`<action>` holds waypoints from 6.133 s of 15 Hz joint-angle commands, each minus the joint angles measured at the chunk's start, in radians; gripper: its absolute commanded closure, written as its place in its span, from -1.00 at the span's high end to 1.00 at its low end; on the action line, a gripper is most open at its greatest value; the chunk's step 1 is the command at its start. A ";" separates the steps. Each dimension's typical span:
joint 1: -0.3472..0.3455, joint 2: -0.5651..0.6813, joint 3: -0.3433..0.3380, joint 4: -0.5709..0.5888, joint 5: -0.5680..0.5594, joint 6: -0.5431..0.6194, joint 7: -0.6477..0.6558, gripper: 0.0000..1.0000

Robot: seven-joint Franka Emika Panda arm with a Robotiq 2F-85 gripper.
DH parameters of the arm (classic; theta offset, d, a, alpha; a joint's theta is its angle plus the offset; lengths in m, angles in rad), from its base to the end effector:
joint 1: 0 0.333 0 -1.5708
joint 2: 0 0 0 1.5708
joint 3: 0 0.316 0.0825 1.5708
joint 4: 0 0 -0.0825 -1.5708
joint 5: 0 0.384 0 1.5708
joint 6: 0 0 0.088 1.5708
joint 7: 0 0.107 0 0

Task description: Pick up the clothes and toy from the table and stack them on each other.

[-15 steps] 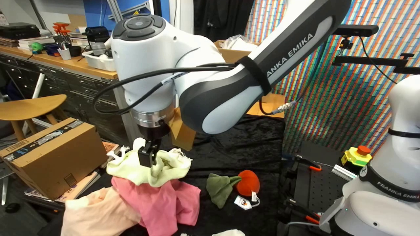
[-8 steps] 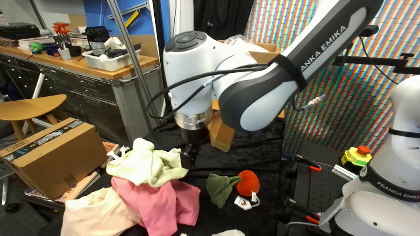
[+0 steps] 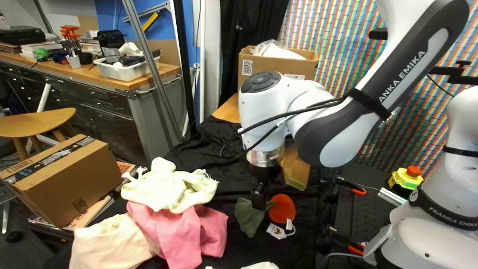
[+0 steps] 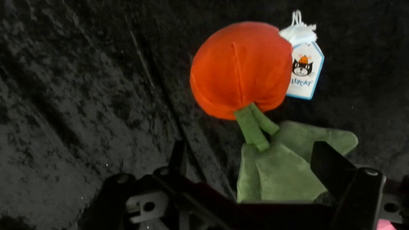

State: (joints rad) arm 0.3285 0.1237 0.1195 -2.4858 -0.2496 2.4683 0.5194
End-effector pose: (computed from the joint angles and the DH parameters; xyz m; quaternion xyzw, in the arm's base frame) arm 0.4129 0.2002 0.2294 0.9934 0.0672 -0.0315 0.0880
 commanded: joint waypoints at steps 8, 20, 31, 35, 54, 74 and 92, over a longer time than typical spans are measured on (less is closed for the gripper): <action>-0.063 -0.099 0.047 -0.214 0.201 0.144 -0.104 1.00; -0.102 -0.064 0.029 -0.243 0.169 0.298 -0.116 1.00; -0.117 -0.058 0.038 -0.237 0.232 0.306 -0.193 -0.60; -0.113 -0.076 0.042 -0.234 0.251 0.292 -0.232 -0.84; -0.077 -0.190 0.100 -0.290 0.454 0.725 -0.256 -0.84; -0.166 -0.187 0.151 -0.227 0.328 0.680 -0.265 -0.85; -0.140 0.070 0.154 0.142 -0.282 0.372 0.183 -0.85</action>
State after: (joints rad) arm 0.1549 0.0996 0.2895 -2.4463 -0.4481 2.9064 0.6257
